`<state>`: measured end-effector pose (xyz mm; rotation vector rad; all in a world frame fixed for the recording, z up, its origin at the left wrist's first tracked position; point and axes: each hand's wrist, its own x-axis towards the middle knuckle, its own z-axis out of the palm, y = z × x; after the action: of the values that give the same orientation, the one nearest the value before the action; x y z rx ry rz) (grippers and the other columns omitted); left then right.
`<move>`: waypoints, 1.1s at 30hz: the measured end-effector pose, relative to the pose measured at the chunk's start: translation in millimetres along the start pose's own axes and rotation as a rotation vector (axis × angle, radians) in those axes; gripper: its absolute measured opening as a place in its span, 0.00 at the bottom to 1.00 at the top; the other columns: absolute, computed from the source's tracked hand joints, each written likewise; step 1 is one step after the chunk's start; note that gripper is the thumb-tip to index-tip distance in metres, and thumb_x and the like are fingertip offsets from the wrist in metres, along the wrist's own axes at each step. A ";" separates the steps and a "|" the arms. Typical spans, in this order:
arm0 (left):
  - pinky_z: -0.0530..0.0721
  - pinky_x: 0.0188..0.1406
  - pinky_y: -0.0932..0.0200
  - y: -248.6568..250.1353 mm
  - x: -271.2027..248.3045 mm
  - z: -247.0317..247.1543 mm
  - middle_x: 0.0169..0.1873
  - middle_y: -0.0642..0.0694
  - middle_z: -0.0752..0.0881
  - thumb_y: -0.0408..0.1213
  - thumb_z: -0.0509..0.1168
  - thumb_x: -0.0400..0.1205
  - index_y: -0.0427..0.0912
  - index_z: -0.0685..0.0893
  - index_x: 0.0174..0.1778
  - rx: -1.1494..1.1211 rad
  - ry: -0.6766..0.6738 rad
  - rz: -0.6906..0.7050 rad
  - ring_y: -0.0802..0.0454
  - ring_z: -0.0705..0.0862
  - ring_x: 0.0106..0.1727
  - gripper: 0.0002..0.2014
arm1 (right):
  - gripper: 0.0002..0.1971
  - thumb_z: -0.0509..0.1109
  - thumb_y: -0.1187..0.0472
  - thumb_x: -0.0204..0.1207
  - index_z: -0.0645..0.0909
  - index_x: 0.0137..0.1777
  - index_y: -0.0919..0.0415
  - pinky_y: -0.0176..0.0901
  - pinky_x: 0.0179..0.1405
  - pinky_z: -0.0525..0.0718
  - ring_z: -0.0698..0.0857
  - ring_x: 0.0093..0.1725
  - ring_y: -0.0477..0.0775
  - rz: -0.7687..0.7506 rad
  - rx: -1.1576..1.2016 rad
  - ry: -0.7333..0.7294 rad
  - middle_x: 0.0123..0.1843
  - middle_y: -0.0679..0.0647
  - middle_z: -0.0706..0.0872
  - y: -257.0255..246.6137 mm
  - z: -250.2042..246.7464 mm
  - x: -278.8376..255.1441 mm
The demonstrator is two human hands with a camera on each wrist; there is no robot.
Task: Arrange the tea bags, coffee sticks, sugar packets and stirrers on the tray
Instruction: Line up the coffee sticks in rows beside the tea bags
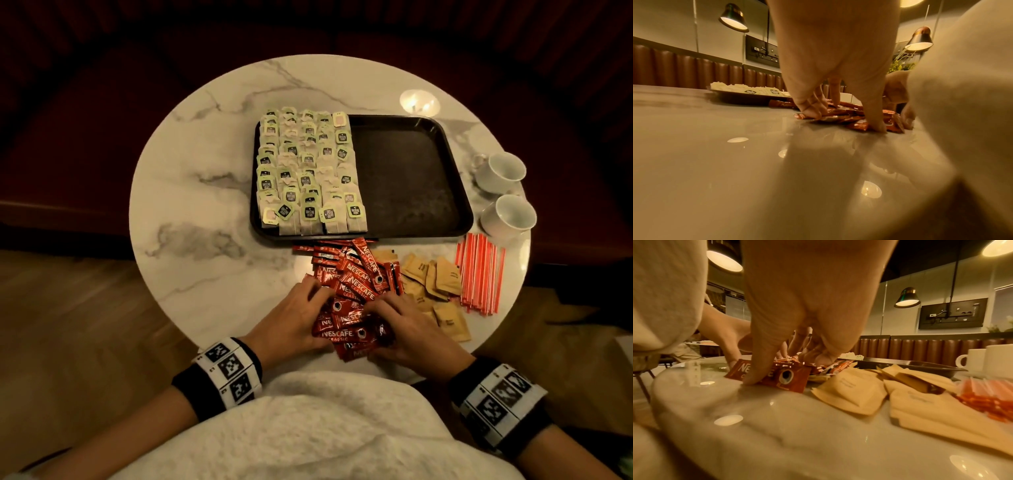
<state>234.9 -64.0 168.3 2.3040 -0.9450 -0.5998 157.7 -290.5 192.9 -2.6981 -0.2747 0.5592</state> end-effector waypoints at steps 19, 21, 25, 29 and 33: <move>0.82 0.40 0.52 -2.3 3.7 -2.5 0.44 0.42 0.86 0.37 0.71 0.74 0.41 0.82 0.49 0.736 0.047 0.184 0.45 0.84 0.44 0.10 | 0.24 0.71 0.63 0.79 0.75 0.76 0.59 0.52 0.74 0.75 0.76 0.70 0.59 -0.109 -0.178 0.057 0.73 0.57 0.79 -21.6 6.9 24.8; 0.84 0.38 0.53 -2.0 3.8 -3.5 0.45 0.40 0.86 0.35 0.71 0.74 0.38 0.82 0.49 0.704 0.022 0.181 0.45 0.84 0.44 0.10 | 0.24 0.83 0.66 0.66 0.85 0.63 0.60 0.52 0.56 0.89 0.84 0.56 0.58 -0.121 -0.188 0.147 0.58 0.56 0.87 -21.3 8.1 25.1; 0.85 0.50 0.50 -5.9 3.2 -13.1 0.54 0.37 0.84 0.31 0.65 0.83 0.35 0.79 0.60 0.540 -0.101 0.196 0.43 0.83 0.51 0.11 | 0.22 0.87 0.61 0.60 0.88 0.56 0.58 0.45 0.43 0.88 0.86 0.48 0.56 -0.152 -0.165 0.223 0.49 0.52 0.91 -23.3 -0.7 26.4; 0.80 0.47 0.55 7.4 0.3 -42.1 0.54 0.41 0.83 0.36 0.56 0.88 0.42 0.69 0.66 0.088 -0.212 0.037 0.47 0.81 0.48 0.11 | 0.20 0.78 0.59 0.73 0.85 0.65 0.58 0.43 0.50 0.77 0.83 0.54 0.57 -0.154 -0.144 0.255 0.56 0.53 0.91 -28.3 -20.6 29.4; 0.77 0.38 0.70 9.8 4.2 -62.1 0.45 0.46 0.83 0.24 0.56 0.85 0.42 0.68 0.66 -0.150 -0.187 0.007 0.63 0.80 0.40 0.15 | 0.18 0.74 0.54 0.77 0.85 0.66 0.56 0.45 0.53 0.73 0.81 0.56 0.56 -0.164 -0.095 0.317 0.57 0.51 0.90 -23.7 -40.1 34.5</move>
<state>269.5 -52.1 219.7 2.1385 -0.9586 -0.8656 202.9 -272.5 224.5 -2.7681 -0.4377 0.0704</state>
